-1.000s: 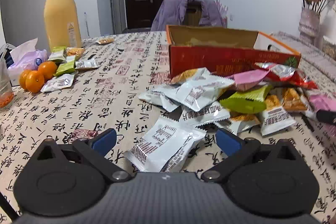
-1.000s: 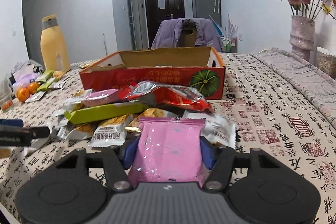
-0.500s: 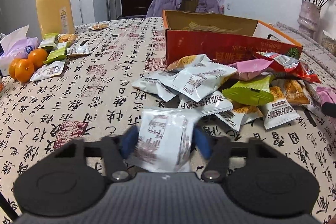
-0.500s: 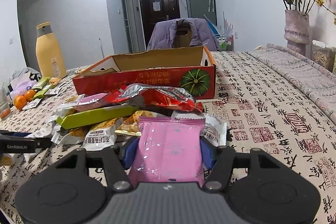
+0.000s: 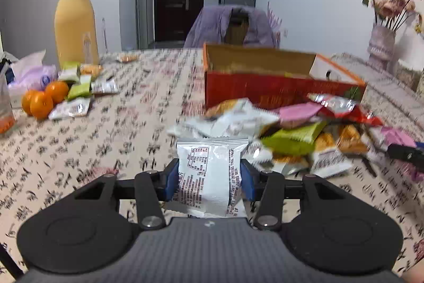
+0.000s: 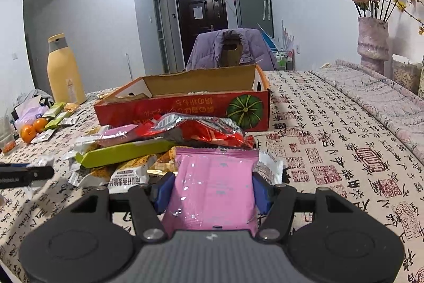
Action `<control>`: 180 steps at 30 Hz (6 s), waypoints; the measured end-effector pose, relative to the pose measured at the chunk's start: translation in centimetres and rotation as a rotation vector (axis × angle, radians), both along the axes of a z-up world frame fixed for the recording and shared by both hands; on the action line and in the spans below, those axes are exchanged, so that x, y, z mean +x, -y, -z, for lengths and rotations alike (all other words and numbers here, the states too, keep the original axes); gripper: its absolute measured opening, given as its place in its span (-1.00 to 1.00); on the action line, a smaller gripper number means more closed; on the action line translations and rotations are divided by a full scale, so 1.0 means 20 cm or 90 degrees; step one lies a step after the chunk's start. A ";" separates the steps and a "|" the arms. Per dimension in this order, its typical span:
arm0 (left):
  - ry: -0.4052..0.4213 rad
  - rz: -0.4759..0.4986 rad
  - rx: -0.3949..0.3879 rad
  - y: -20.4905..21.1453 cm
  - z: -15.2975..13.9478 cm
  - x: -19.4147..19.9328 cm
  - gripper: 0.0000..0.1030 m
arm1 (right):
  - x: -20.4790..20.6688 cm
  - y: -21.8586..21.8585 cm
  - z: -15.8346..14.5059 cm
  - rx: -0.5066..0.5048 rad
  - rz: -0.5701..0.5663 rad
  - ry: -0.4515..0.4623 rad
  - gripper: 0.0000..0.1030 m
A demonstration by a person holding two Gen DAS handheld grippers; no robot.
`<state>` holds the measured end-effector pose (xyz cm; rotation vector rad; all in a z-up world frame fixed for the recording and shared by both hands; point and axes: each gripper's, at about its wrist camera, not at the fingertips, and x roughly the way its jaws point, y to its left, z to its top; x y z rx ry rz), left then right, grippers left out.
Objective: Organize snacks
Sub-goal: 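Carry the pink packet and white candy into the box and release both, then withdraw both tools from the box back toward the snack pile, then grasp a white candy with the right tool while the left tool grasps another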
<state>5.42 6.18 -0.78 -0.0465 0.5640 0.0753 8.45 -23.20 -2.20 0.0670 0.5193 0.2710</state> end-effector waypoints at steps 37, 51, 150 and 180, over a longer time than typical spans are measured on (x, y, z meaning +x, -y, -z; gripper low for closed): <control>0.156 0.027 0.000 0.23 -0.47 0.73 -0.07 | 0.68 -0.24 -0.36 -0.028 -0.029 0.111 0.17; 0.109 -0.017 -0.036 0.15 -0.31 1.09 -0.07 | 1.01 -0.36 -0.25 -0.043 -0.017 0.083 0.17; 0.088 -0.007 -0.041 0.14 0.06 0.27 1.00 | 0.35 0.07 0.02 -0.053 0.024 -0.046 0.99; 0.063 -0.028 -0.048 0.12 0.04 0.28 1.00 | 0.25 0.18 -0.02 0.004 0.032 -0.030 -0.74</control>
